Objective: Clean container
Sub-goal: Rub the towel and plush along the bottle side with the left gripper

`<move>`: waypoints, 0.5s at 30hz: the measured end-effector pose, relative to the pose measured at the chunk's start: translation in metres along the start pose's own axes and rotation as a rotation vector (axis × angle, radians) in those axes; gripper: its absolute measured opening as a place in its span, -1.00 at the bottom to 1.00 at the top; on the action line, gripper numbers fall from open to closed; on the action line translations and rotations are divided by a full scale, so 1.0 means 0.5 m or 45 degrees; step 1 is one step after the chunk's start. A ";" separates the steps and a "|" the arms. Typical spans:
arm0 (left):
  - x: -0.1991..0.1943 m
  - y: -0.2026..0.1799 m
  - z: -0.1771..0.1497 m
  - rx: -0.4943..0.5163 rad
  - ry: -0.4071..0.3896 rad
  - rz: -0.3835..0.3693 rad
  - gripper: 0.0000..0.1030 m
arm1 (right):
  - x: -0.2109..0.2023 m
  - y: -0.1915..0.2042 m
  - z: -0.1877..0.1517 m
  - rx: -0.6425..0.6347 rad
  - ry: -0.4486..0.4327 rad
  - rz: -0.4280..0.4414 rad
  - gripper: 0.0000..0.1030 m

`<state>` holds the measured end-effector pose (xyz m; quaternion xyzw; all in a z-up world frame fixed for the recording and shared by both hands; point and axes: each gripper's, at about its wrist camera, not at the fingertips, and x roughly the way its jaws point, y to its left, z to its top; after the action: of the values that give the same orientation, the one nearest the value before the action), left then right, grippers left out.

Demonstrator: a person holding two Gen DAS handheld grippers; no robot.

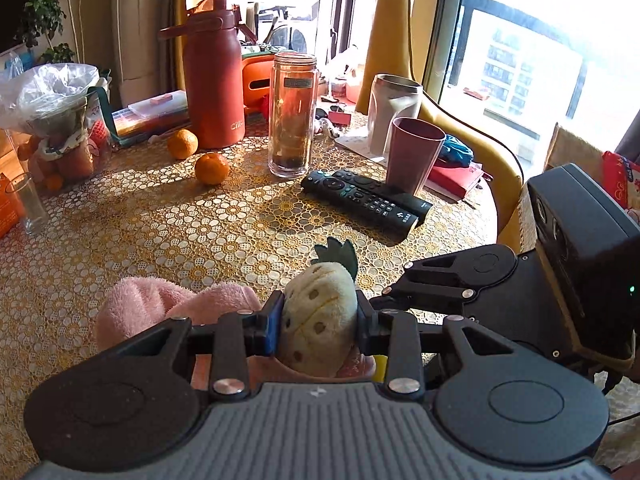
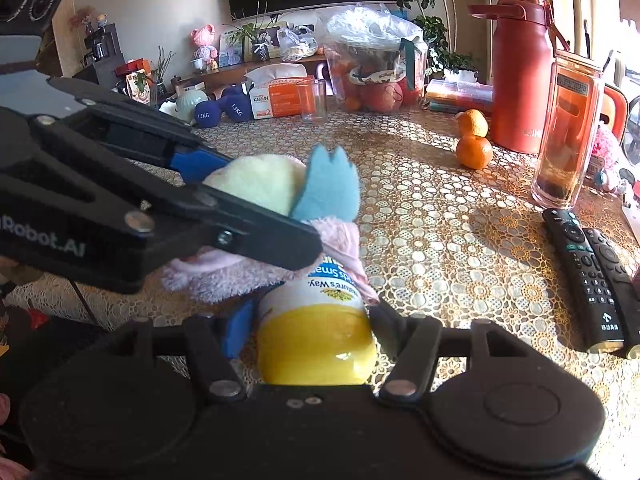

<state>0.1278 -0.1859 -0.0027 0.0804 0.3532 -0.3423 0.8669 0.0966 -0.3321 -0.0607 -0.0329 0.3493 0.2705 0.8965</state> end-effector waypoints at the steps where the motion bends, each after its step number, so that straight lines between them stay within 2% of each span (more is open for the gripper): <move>1: 0.003 0.009 0.001 -0.019 -0.002 0.007 -0.34 | 0.000 0.001 0.000 -0.004 0.001 -0.001 0.21; 5: 0.015 0.043 -0.003 -0.053 0.018 0.078 -0.34 | -0.001 0.002 0.000 -0.010 0.001 0.001 0.20; 7: 0.016 0.061 -0.005 -0.094 0.018 0.073 -0.34 | -0.002 0.000 -0.001 -0.007 -0.002 0.003 0.21; 12: 0.020 0.078 -0.002 -0.083 0.002 0.131 -0.32 | -0.003 -0.002 -0.001 0.006 -0.001 0.011 0.20; 15: 0.022 0.091 -0.003 -0.078 0.013 0.218 -0.33 | -0.003 -0.002 -0.001 0.003 -0.001 0.009 0.20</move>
<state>0.1622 -0.1568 -0.0159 0.0856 0.3599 -0.2554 0.8933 0.0960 -0.3338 -0.0602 -0.0305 0.3494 0.2732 0.8957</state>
